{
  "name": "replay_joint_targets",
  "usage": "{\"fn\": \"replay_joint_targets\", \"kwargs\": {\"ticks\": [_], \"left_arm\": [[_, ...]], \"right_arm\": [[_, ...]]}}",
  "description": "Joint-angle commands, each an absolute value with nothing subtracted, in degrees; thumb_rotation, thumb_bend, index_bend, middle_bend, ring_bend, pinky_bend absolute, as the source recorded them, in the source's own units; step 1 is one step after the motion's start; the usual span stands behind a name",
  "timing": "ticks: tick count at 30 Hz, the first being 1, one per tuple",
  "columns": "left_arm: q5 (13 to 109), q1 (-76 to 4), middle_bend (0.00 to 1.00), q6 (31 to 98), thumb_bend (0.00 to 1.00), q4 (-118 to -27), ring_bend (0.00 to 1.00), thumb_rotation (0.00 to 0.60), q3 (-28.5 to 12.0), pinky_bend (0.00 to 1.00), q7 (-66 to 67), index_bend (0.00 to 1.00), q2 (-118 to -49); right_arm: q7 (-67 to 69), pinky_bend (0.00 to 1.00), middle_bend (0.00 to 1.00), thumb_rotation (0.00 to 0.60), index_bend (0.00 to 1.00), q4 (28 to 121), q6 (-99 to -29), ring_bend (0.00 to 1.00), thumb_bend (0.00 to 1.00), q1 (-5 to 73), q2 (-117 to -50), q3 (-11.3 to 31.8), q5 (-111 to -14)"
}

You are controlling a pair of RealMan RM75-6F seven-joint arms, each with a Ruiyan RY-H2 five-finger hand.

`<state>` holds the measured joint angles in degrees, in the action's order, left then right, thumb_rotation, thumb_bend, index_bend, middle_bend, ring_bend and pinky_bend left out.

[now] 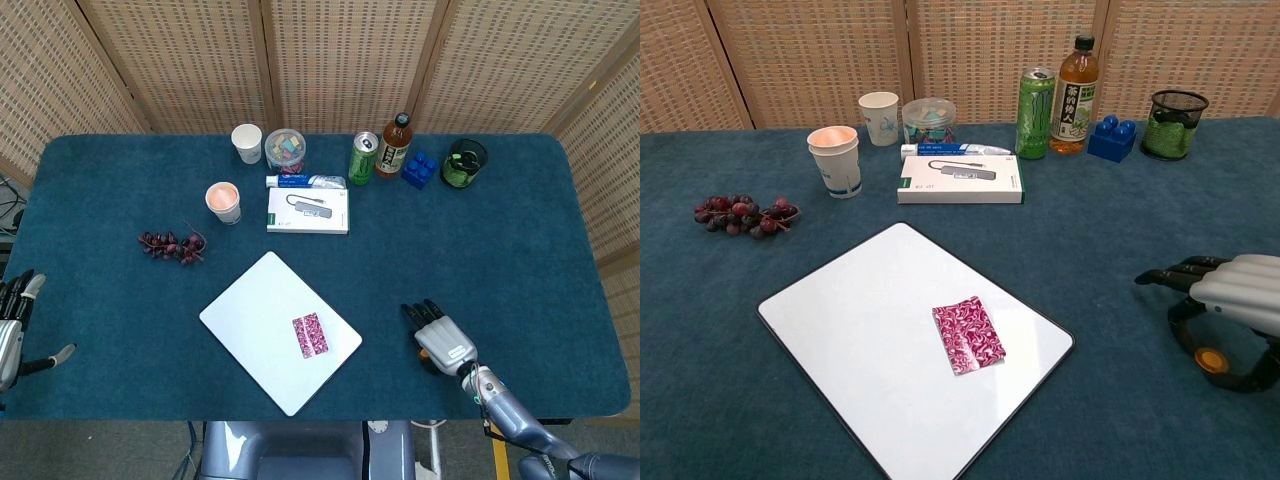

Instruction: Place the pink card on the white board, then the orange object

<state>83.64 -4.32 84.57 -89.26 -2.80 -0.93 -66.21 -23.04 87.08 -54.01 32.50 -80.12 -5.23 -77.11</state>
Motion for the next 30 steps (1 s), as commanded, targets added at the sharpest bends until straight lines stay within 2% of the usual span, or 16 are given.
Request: {"fn": "replay_joint_targets", "kwargs": {"ticks": [1, 11, 17, 24, 30], "left_arm": [[83.59, -4.33, 0.0, 84.53, 0.0, -89.25, 0.0, 0.508, -2.81, 0.0, -0.88, 0.0, -66.24], [82.91, -4.5, 0.0, 84.13, 0.0, -89.08, 0.0, 0.508, -3.11, 0.0, -0.63, 0.0, -66.35], [81.88, -4.83, 0.0, 83.29, 0.0, -88.69, 0.0, 0.508, -3.59, 0.0, -1.19, 0.0, -66.29], [81.15, -5.15, 0.0, 82.32, 0.0, -88.18, 0.0, 0.507, -3.87, 0.0, -2.56, 0.0, -65.99], [81.31, -5.26, 0.0, 81.92, 0.0, -87.99, 0.0, 0.506, -3.76, 0.0, -3.67, 0.0, -65.59]], "right_arm": [[-23.15, 0.0, 0.0, 0.6, 0.51, 88.21, -54.13, 0.0, 0.4, 32.87, -79.76, -4.53, -77.58], [-32.07, 0.0, 0.0, 0.6, 0.51, 96.94, -50.32, 0.0, 0.4, 39.7, -80.44, 3.07, -72.45], [-41.84, 0.0, 0.0, 0.6, 0.51, 98.79, -47.79, 0.0, 0.4, 46.9, -87.47, 8.75, -59.54], [-52.14, 0.0, 0.0, 0.6, 0.51, 95.89, -50.91, 0.0, 0.4, 53.86, -97.0, 10.75, -47.35], [-56.48, 0.0, 0.0, 0.6, 0.51, 94.02, -54.22, 0.0, 0.4, 57.4, -101.52, 11.32, -41.49]]}}
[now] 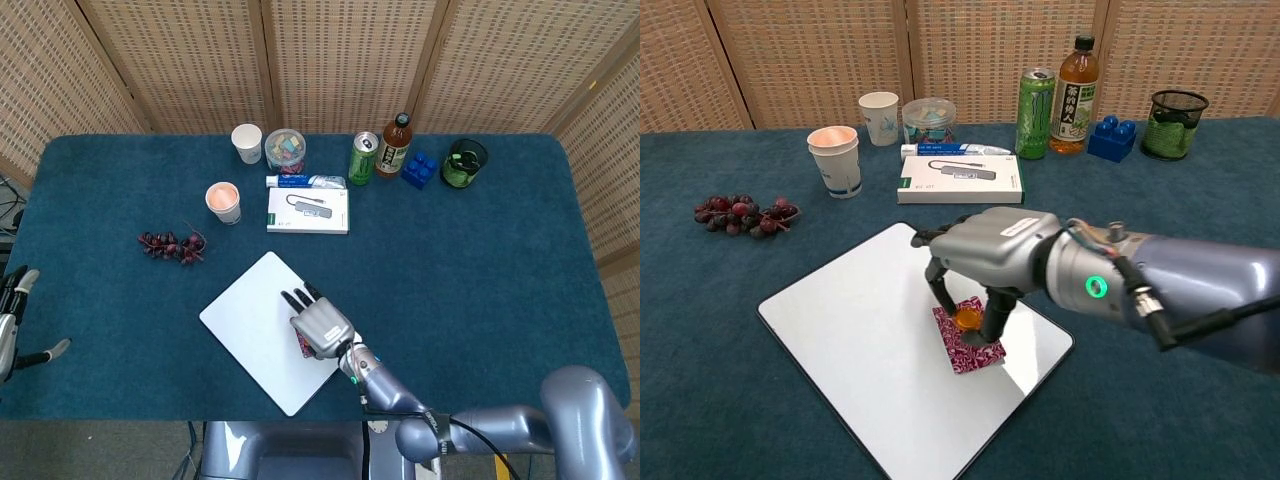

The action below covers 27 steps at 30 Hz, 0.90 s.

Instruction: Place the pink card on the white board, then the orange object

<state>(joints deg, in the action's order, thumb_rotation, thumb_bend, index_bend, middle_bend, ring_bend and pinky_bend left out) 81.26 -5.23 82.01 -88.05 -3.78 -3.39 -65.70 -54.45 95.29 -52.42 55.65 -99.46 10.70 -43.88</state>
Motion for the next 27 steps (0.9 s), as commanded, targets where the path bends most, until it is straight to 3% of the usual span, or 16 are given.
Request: {"fn": "replay_joint_targets", "kwargs": {"ticks": [1, 9, 11, 13, 16, 27], "left_arm": [[81.36, -5.28, 0.0, 81.89, 0.0, -87.99, 0.0, 0.506, -3.76, 0.0, -3.87, 0.0, -65.5], [81.76, -5.22, 0.0, 82.08, 0.0, -88.09, 0.0, 0.509, -3.66, 0.0, -4.83, 0.0, -64.99], [81.86, -5.23, 0.0, 82.12, 0.0, -88.13, 0.0, 0.506, -3.63, 0.0, -4.84, 0.0, -64.98], [81.94, -5.21, 0.0, 82.23, 0.0, -88.18, 0.0, 0.506, -3.6, 0.0, -4.73, 0.0, -64.99], [81.85, -5.19, 0.0, 82.28, 0.0, -88.2, 0.0, 0.506, -3.63, 0.0, -4.6, 0.0, -65.03], [81.69, -5.25, 0.0, 82.27, 0.0, -87.98, 0.0, 0.508, -3.74, 0.0, -4.7, 0.0, -65.08]], "right_arm": [[-56.96, 0.0, 0.0, 0.6, 0.51, 93.74, -54.77, 0.0, 0.4, 57.86, -102.03, 11.36, -40.69], [-58.77, 0.0, 0.0, 0.6, 0.49, 92.48, -57.17, 0.0, 0.38, 59.43, -102.84, 10.19, -36.37], [-58.94, 0.0, 0.0, 0.6, 0.4, 92.52, -57.34, 0.0, 0.31, 59.59, -102.63, 9.96, -35.54], [-59.1, 0.0, 0.0, 0.6, 0.24, 92.79, -57.61, 0.0, 0.24, 59.88, -102.27, 9.75, -34.83], [-59.33, 0.0, 0.0, 0.6, 0.11, 93.38, -58.33, 0.0, 0.15, 60.22, -101.84, 9.64, -33.8], [-56.19, 0.0, 0.0, 0.6, 0.07, 97.51, -62.95, 0.0, 0.03, 59.16, -97.44, 10.41, -37.27]]}}
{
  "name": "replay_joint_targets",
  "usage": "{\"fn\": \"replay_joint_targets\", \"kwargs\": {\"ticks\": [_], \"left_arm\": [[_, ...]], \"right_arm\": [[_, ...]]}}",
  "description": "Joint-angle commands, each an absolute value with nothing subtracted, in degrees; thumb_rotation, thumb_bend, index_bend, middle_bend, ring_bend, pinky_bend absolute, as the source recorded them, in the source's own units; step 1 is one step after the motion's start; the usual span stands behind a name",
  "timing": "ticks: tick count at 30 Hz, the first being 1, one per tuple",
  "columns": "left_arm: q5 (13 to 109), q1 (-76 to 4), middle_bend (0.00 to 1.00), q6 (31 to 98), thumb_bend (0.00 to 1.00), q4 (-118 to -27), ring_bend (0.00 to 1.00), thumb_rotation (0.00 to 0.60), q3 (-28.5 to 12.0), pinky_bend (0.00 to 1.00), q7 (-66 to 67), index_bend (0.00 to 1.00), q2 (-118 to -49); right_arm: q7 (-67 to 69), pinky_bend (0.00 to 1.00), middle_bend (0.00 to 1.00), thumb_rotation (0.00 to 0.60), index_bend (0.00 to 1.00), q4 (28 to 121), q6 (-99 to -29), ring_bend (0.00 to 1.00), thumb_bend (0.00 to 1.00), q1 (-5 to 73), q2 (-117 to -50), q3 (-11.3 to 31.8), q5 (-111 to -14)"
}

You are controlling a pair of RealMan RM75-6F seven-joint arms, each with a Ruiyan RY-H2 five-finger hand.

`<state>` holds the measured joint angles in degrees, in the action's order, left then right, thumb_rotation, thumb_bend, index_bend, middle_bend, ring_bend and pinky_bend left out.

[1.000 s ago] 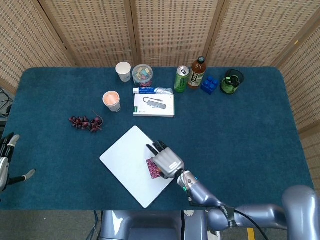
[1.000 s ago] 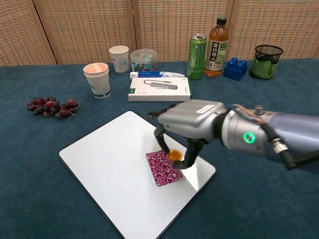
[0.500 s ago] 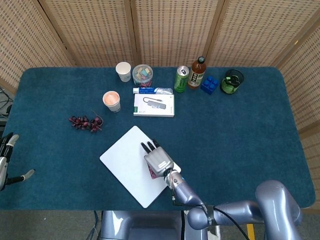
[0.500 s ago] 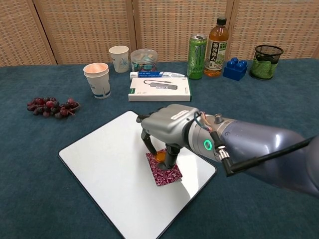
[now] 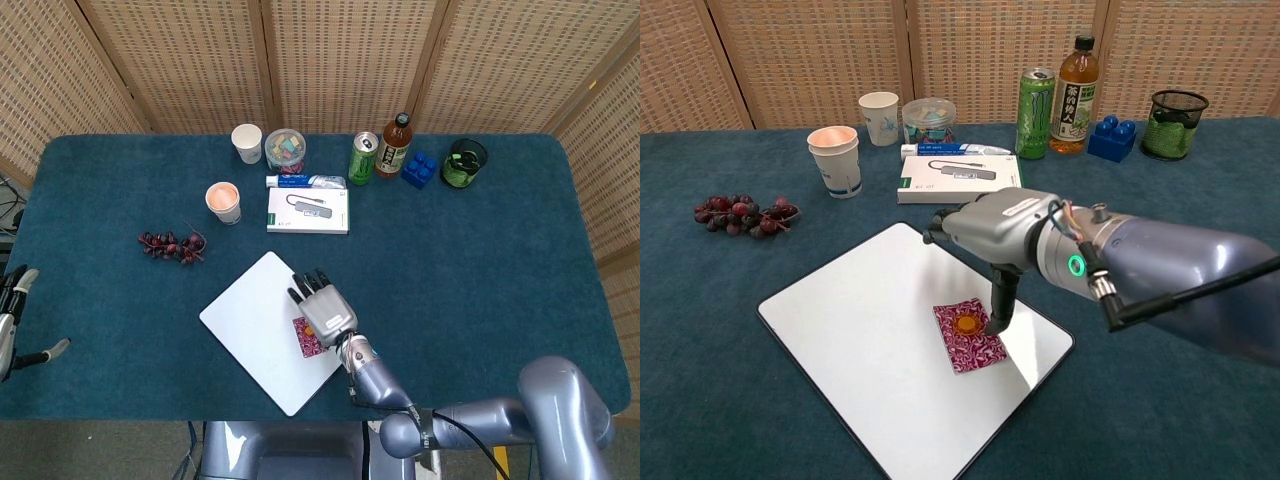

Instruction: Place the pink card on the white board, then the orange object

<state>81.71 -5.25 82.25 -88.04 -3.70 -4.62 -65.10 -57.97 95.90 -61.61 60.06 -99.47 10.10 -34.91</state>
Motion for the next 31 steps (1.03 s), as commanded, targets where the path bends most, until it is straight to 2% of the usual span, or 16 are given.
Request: {"fn": "replay_joint_targets", "kwargs": {"ticks": [1, 7, 13, 17, 21, 25, 31], "left_arm": [[81.63, -5.23, 0.0, 82.26, 0.0, -87.93, 0.0, 0.507, -3.75, 0.0, -4.8, 0.0, -65.06], [82.39, -4.92, 0.0, 83.09, 0.0, -88.07, 0.0, 0.507, -3.53, 0.0, -5.25, 0.0, -64.89], [83.95, -4.24, 0.0, 84.97, 0.0, -88.48, 0.0, 0.508, -3.06, 0.0, -4.92, 0.0, -64.96], [84.78, -4.25, 0.0, 85.16, 0.0, -88.45, 0.0, 0.505, -2.59, 0.0, -3.54, 0.0, -65.62], [85.15, -4.15, 0.0, 85.57, 0.0, -88.42, 0.0, 0.507, -2.48, 0.0, -3.07, 0.0, -65.95], [85.2, -3.89, 0.0, 86.12, 0.0, -88.36, 0.0, 0.506, -2.59, 0.0, -3.82, 0.0, -65.66], [86.23, -3.11, 0.0, 87.81, 0.0, -88.37, 0.0, 0.507, -2.3, 0.0, -4.93, 0.0, -65.2]], "right_arm": [[-54.9, 0.0, 0.0, 0.6, 0.06, 98.26, -63.65, 0.0, 0.02, 58.42, -96.1, 10.36, -39.03], [-43.85, 0.0, 0.0, 0.6, 0.0, 100.15, -66.84, 0.0, 0.0, 51.65, -86.96, 8.58, -48.29], [-29.09, 0.0, 0.0, 0.6, 0.0, 95.77, -69.86, 0.0, 0.0, 42.51, -76.79, 4.51, -58.03], [-17.14, 0.0, 0.0, 0.6, 0.0, 92.02, -75.05, 0.0, 0.0, 35.13, -73.64, 1.18, -65.08], [-7.66, 0.0, 0.0, 0.6, 0.0, 90.45, -84.35, 0.0, 0.0, 26.81, -71.49, -2.3, -72.65], [-6.09, 0.0, 0.0, 0.6, 0.0, 92.16, -90.57, 0.0, 0.0, 20.74, -69.31, -5.06, -76.22], [-4.94, 0.0, 0.0, 0.6, 0.0, 93.62, -94.86, 0.0, 0.0, 15.34, -68.28, -7.62, -79.69]]}}
